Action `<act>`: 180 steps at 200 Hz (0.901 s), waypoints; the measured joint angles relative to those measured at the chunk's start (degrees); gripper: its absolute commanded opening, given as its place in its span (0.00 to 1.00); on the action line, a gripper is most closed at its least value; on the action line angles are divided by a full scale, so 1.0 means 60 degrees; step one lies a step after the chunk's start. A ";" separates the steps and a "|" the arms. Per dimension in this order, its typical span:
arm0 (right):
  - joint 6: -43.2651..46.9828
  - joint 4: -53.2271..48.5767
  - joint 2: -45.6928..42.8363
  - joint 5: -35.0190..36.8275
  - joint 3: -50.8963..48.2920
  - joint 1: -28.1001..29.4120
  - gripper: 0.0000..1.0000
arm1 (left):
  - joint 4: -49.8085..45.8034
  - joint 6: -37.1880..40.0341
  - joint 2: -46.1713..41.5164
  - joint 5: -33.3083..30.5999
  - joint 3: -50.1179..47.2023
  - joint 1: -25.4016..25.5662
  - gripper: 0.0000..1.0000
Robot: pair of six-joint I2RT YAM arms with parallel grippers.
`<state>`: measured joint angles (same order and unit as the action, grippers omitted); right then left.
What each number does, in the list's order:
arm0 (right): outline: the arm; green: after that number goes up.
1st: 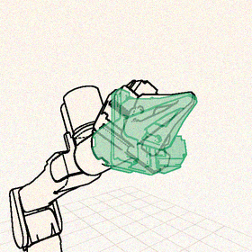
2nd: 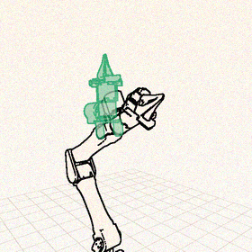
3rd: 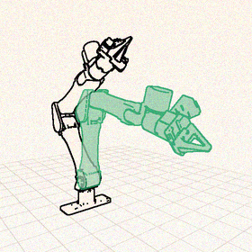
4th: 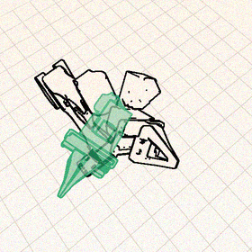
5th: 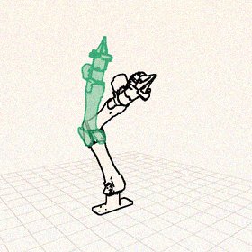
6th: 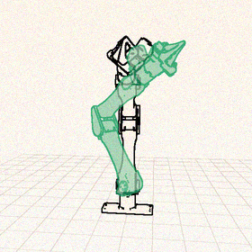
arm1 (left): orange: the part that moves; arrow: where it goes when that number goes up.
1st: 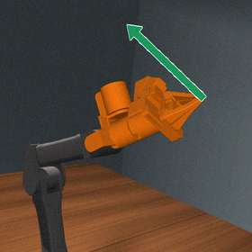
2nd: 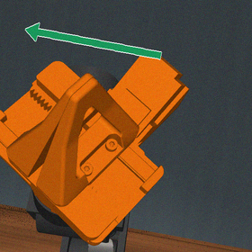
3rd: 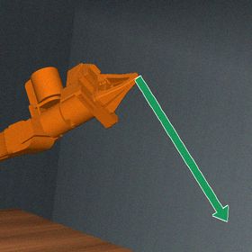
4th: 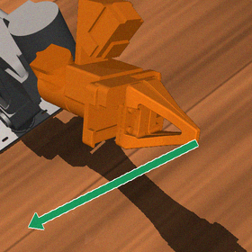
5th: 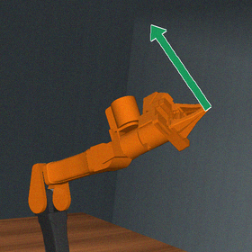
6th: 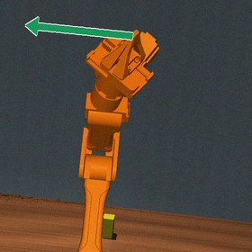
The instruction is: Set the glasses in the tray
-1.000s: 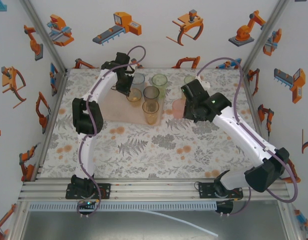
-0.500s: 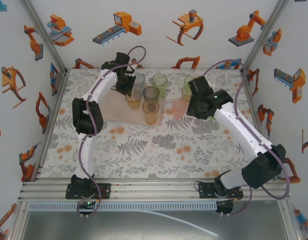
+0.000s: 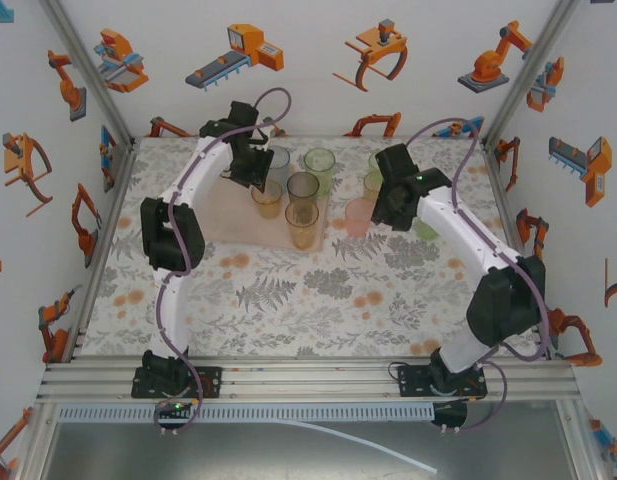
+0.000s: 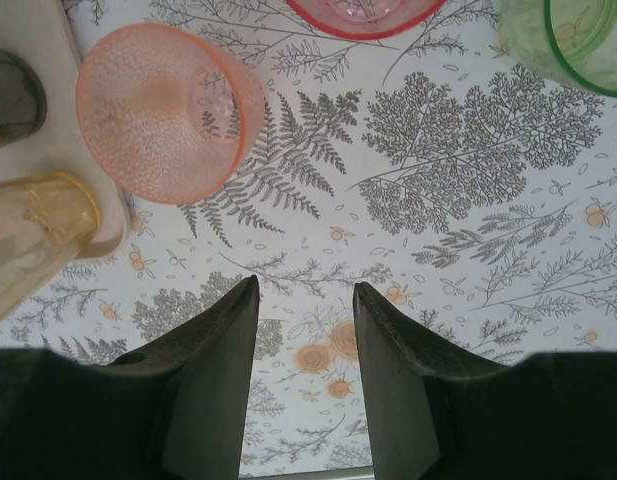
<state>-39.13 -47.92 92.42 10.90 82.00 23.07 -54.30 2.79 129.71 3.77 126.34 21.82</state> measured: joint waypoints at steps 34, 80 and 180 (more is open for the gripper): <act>0.0106 0.0302 0.0943 -0.0178 0.0721 -0.0073 0.42 | -0.0211 -0.0007 -0.0678 0.0029 -0.0022 0.0062 0.54; 0.0339 0.0397 0.2091 -0.0248 0.1563 -0.0073 0.38 | -0.0543 0.0000 -0.1825 0.0273 -0.0270 0.0178 0.58; 0.0965 0.0135 0.3195 0.0051 0.2229 -0.0073 0.29 | -0.1191 0.0226 -0.3512 0.0834 -0.0459 0.0594 0.75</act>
<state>-33.34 -47.11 111.59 11.20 95.37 22.63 -61.45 4.14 108.64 8.78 123.59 25.39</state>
